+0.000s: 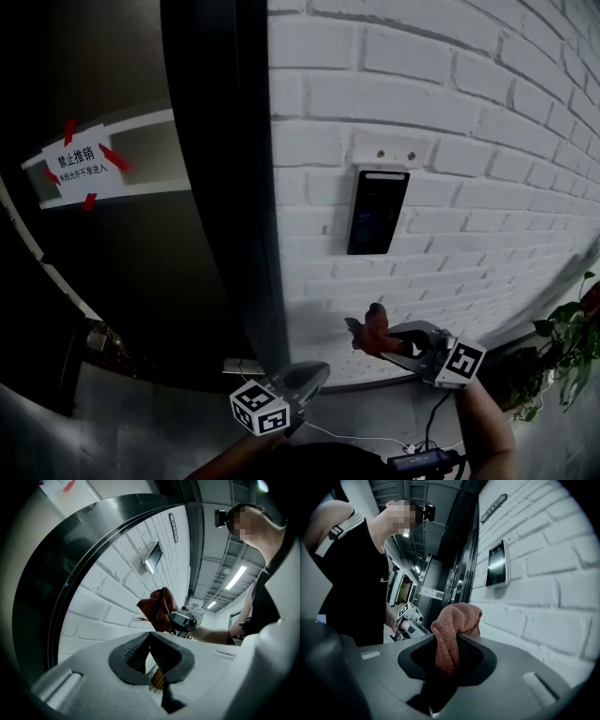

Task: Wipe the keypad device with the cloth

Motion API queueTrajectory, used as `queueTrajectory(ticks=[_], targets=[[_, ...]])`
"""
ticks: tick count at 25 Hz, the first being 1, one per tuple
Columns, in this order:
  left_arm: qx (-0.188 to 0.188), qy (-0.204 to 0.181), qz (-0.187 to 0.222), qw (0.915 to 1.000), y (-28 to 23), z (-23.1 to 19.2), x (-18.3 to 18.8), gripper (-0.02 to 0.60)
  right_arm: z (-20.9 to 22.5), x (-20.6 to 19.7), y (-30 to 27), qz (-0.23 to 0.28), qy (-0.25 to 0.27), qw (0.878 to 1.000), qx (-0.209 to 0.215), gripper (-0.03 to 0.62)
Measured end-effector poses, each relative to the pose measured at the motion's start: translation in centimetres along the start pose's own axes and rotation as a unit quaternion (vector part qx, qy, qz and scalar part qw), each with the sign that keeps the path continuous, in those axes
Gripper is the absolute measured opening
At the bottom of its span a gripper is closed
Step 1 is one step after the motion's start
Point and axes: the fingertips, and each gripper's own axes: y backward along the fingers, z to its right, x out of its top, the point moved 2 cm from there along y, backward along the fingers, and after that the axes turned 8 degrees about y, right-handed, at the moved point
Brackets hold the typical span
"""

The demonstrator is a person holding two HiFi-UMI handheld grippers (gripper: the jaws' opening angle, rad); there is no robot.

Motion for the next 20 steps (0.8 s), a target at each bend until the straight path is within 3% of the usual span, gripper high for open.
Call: queueTrajectory(ticks=[6,8,11,20], targets=[[-0.015,-0.014,-0.005,0.9998,-0.5,1.4,0.4,0.005,5.3,11.4,0.4,-0.017,0.099,0.988,-0.117,0.092],[-0.016,-0.011,-0.011,0.9997,-0.6,1.6,-0.1,0.005,8.2,15.1,1.3,-0.024,0.133,0.976,-0.171,0.092],[-0.019,-0.007,-0.016,0.9997,-0.6,2.0,-0.8,0.005,12.5,19.3,2.4,-0.047,0.2,0.946,-0.25,0.092],[-0.002,0.001,-0.005,1.0,0.8,1.7,-0.9,0.004,17.8,21.3,0.5,-0.135,0.29,0.892,-0.32,0.094]])
